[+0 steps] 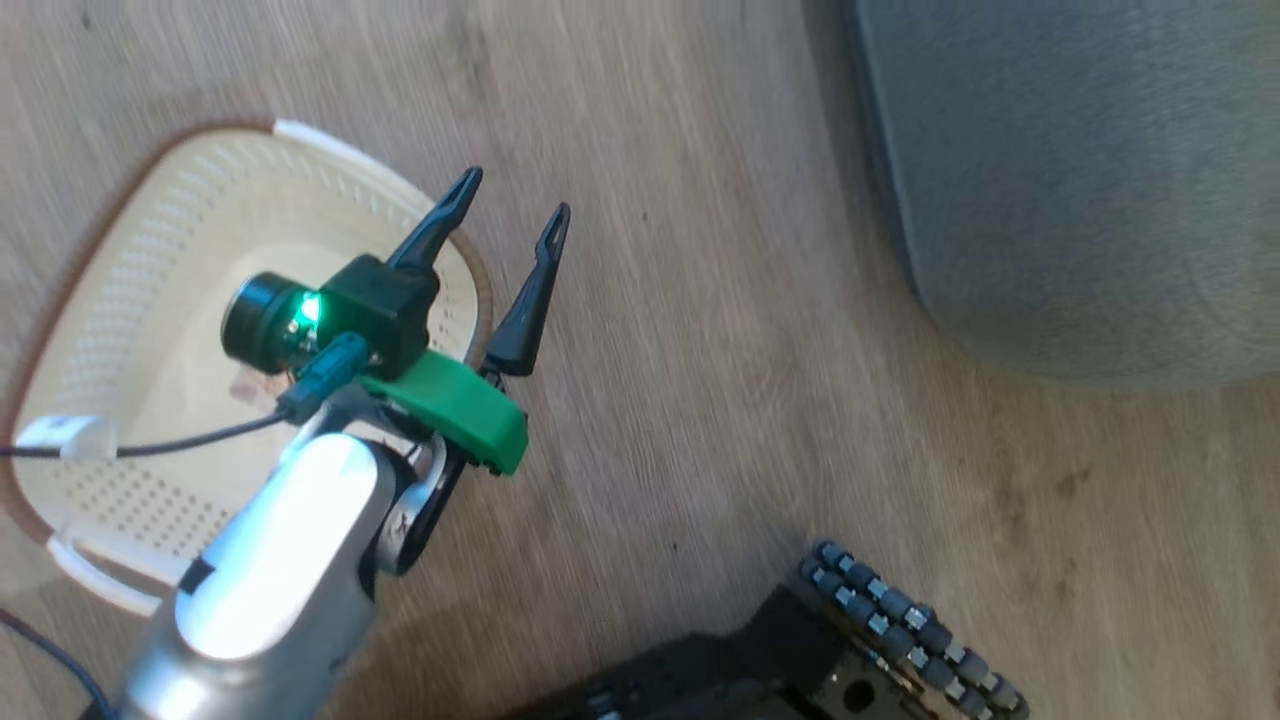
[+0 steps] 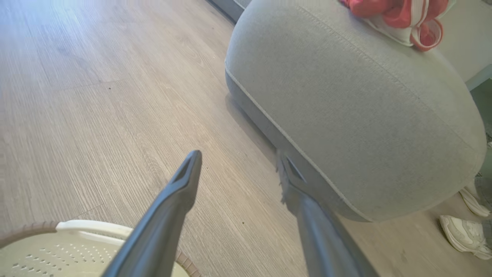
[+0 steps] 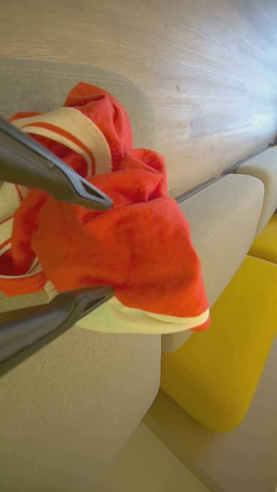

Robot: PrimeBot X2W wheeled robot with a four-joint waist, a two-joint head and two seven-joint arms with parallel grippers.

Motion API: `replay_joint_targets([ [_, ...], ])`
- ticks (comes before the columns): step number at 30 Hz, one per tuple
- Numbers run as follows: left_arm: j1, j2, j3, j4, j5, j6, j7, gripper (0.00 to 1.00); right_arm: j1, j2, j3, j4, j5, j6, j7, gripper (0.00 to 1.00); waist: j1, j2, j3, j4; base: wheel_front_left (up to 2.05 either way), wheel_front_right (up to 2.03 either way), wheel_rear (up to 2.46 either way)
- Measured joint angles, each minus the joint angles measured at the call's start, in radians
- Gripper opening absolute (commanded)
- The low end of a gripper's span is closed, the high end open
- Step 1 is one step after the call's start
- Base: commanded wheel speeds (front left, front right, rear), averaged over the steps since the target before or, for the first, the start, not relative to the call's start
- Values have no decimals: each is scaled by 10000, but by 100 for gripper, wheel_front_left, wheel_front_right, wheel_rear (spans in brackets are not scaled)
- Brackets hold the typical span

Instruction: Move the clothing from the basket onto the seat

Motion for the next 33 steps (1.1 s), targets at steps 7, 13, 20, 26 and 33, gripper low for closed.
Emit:
replay_joint_targets([
  [7,897,-278,121,639,-608,61,-571,100,2026,-54,1517,-1567,523,0,-128,100,0,0,-1443,-35,0,0,0],
  [13,1834,-627,428,1116,-1012,82,-884,100,3924,157,2071,-3287,673,0,-201,100,-1,1,-2972,151,0,0,0],
  [20,2896,-922,1041,1312,-1110,209,-1018,100,6692,1030,1789,-5363,642,0,-226,100,-1,1,-4501,889,0,0,0],
  [26,3855,-1331,2000,922,-558,261,-1039,100,9148,2322,1193,-7461,-418,0,-226,100,-1,1,-5556,1998,0,0,0],
  [33,4704,-1684,2807,934,29,56,-1039,100,10584,3519,1409,-7689,-1164,0,-226,100,-1,1,-6496,2844,0,0,0],
])
